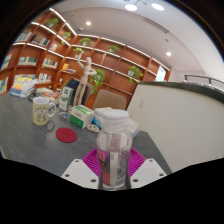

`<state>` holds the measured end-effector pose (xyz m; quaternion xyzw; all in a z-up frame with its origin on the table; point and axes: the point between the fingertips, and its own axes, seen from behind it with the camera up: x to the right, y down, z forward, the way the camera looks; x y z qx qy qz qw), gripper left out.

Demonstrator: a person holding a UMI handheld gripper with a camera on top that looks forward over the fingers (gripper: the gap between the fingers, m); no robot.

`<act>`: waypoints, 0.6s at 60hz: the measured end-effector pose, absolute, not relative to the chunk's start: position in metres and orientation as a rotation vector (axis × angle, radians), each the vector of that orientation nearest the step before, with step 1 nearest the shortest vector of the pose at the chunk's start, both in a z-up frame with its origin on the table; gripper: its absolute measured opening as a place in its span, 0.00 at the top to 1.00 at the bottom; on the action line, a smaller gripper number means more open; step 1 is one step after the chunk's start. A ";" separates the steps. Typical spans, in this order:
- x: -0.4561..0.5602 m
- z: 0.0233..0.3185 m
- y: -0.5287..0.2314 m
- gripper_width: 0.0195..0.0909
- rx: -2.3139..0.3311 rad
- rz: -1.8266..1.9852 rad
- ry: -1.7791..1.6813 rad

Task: Pour water

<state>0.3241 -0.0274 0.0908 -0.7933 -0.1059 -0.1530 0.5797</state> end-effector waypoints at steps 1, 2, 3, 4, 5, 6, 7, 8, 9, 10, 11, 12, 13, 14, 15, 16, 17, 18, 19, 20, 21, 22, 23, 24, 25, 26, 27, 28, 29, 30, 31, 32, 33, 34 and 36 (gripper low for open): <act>0.319 0.091 -0.024 0.80 -1.853 -0.379 -0.277; 0.314 0.091 -0.021 0.80 -1.851 -0.403 -0.307; 0.309 0.092 -0.018 0.80 -1.848 -0.429 -0.336; 0.305 0.093 -0.014 0.80 -1.845 -0.458 -0.365; 0.300 0.095 -0.010 0.80 -1.839 -0.487 -0.396; 0.295 0.096 -0.006 0.80 -1.831 -0.518 -0.431; 0.291 0.097 -0.002 0.80 -1.823 -0.541 -0.469; 0.285 0.099 0.002 0.80 -1.814 -0.574 -0.502; 0.280 0.101 0.006 0.80 -1.805 -0.603 -0.537; 0.274 0.103 0.011 0.80 -1.796 -0.633 -0.572; 0.268 0.104 0.016 0.80 -1.787 -0.661 -0.605; 0.262 0.107 0.020 0.80 -1.776 -0.688 -0.638; 0.255 0.109 0.025 0.80 -1.763 -0.713 -0.670; 0.249 0.111 0.031 0.80 -1.750 -0.736 -0.704; 0.245 0.112 0.038 0.80 -1.734 -0.757 -0.737; 0.238 0.115 0.043 0.80 -1.719 -0.783 -0.767; 0.232 0.118 0.046 0.80 -1.705 -0.815 -0.794; 0.226 0.120 0.051 0.80 -1.692 -0.846 -0.823; 0.221 0.123 0.056 0.80 -1.679 -0.878 -0.854; 0.216 0.126 0.061 0.80 -1.664 -0.910 -0.884; 0.211 0.128 0.068 0.80 -1.645 -0.935 -0.914; 0.206 0.132 0.072 0.79 -1.624 -0.963 -0.942; 0.202 0.134 0.079 0.78 -1.599 -0.990 -0.970; 0.195 0.136 0.081 0.78 -1.578 -1.019 -1.001; 0.190 0.138 0.085 0.78 -1.557 -1.046 -1.031; 0.185 0.140 0.088 0.78 -1.538 -1.075 -1.059; 0.182 0.142 0.094 0.78 -1.520 -1.102 -1.089; 0.177 0.144 0.097 0.78 -1.499 -1.129 -1.115; 0.172 0.146 0.100 0.78 -1.475 -1.151 -1.138; 0.167 0.148 0.103 0.78 -1.450 -1.171 -1.159; 0.164 0.150 0.106 0.78 -1.423 -1.191 -1.184; 0.159 0.150 0.109 0.78 -1.399 -1.216 -1.207; 0.154 0.151 0.112 0.78 -1.375 -1.243 -1.231; 0.152 0.153 0.114 0.78 -1.351 -1.274 -1.254; 0.147 0.156 0.119 0.78 -1.302 -1.335 -1.296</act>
